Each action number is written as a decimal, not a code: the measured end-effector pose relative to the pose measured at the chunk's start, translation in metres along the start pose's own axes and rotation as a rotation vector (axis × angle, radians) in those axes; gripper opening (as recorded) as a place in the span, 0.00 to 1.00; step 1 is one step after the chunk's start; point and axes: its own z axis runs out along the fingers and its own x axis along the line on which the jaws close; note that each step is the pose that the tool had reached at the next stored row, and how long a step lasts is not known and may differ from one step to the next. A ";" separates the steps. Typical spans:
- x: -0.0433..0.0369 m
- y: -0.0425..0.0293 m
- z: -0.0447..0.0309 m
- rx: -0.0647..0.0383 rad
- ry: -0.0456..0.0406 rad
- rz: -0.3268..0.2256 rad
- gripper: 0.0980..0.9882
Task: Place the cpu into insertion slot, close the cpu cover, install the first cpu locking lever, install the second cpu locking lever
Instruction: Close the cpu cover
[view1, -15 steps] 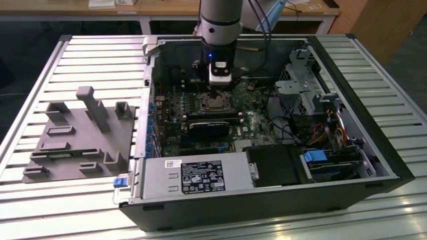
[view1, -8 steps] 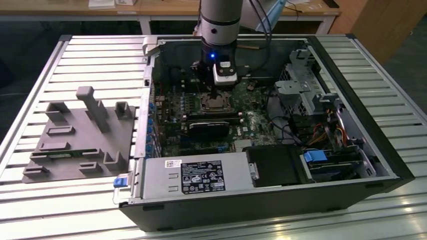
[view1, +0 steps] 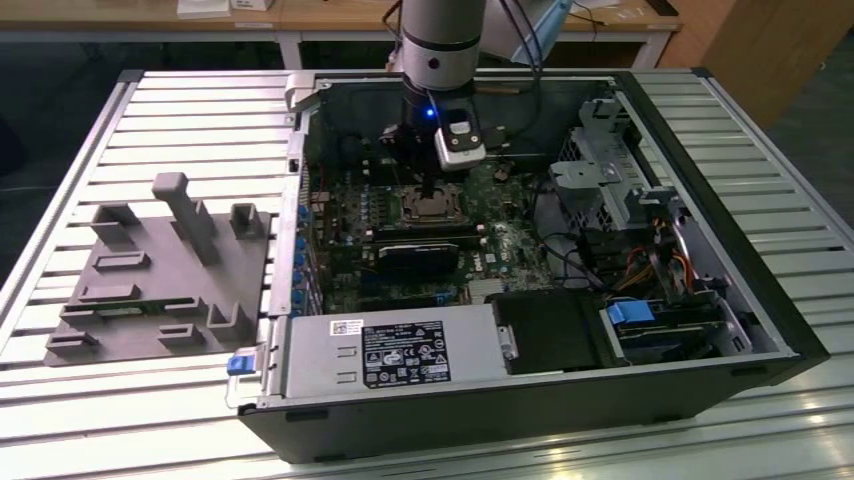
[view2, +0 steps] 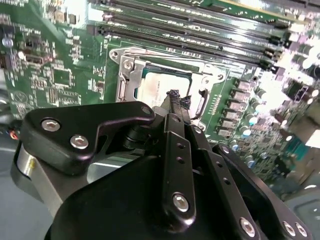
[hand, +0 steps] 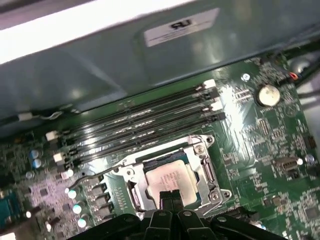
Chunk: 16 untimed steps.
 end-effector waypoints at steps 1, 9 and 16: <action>0.0000 0.0000 0.0000 0.000 0.0002 -0.014 0.01; 0.0009 -0.0006 0.0005 -0.011 -0.0270 -0.075 0.01; 0.0100 -0.0050 0.0025 -0.015 -0.0369 -0.085 0.01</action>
